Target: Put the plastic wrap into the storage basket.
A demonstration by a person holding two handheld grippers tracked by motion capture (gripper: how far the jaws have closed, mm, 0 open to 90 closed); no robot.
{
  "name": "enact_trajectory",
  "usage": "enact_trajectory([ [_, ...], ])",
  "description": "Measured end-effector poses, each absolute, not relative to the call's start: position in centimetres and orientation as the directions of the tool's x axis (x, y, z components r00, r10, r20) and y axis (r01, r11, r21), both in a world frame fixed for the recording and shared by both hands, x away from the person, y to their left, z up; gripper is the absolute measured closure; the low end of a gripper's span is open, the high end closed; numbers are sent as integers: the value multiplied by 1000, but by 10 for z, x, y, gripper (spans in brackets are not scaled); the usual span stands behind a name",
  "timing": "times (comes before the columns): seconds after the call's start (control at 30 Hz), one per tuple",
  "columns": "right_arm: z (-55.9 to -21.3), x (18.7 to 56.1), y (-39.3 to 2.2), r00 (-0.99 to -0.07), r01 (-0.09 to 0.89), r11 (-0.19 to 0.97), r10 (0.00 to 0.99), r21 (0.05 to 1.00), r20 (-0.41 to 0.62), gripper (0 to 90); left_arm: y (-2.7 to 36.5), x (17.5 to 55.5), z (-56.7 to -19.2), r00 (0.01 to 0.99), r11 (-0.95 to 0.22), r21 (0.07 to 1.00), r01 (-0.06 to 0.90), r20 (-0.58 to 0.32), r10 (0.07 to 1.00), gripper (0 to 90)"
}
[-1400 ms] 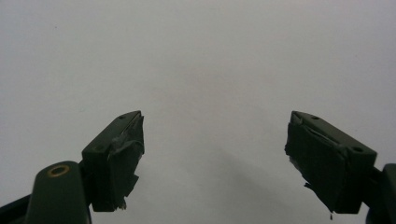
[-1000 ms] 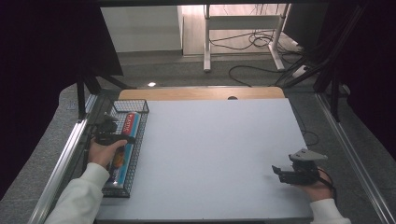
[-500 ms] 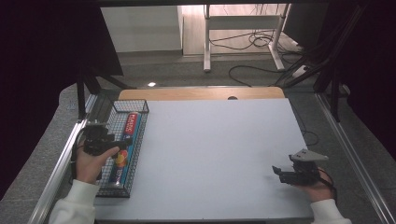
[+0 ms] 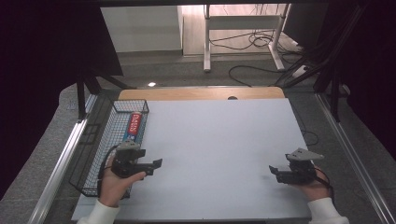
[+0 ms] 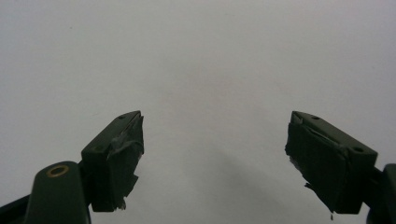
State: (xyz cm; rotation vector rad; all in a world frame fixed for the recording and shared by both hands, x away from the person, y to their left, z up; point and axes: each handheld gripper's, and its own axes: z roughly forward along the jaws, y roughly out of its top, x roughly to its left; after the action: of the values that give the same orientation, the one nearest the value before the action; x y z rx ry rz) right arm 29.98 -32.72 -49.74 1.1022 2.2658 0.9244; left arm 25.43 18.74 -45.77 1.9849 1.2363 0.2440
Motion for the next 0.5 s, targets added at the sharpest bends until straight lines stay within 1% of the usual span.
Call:
enact_trajectory([
  [0.03,-498,299,-326,-582,504,464,806,729,-110,195,177,253,-464,524,-258,691,676,-204,827,210],
  [0.07,-498,299,-326,-582,504,464,806,729,-110,195,177,253,-464,524,-258,691,676,-204,827,210],
  [0.17,-496,295,-321,-593,493,471,797,731,-113,195,160,251,-478,546,-306,685,661,-158,823,209],
  [0.3,-493,290,-314,-619,465,476,778,746,-111,193,152,251,-487,551,-316,675,667,-160,819,209],
  [0.4,-491,287,-310,-630,451,480,769,752,-113,192,147,249,-489,567,-342,674,655,-140,811,206],
  [0.5,-489,287,-308,-638,442,479,762,759,-110,191,146,249,-489,571,-336,677,655,-151,807,207],
])
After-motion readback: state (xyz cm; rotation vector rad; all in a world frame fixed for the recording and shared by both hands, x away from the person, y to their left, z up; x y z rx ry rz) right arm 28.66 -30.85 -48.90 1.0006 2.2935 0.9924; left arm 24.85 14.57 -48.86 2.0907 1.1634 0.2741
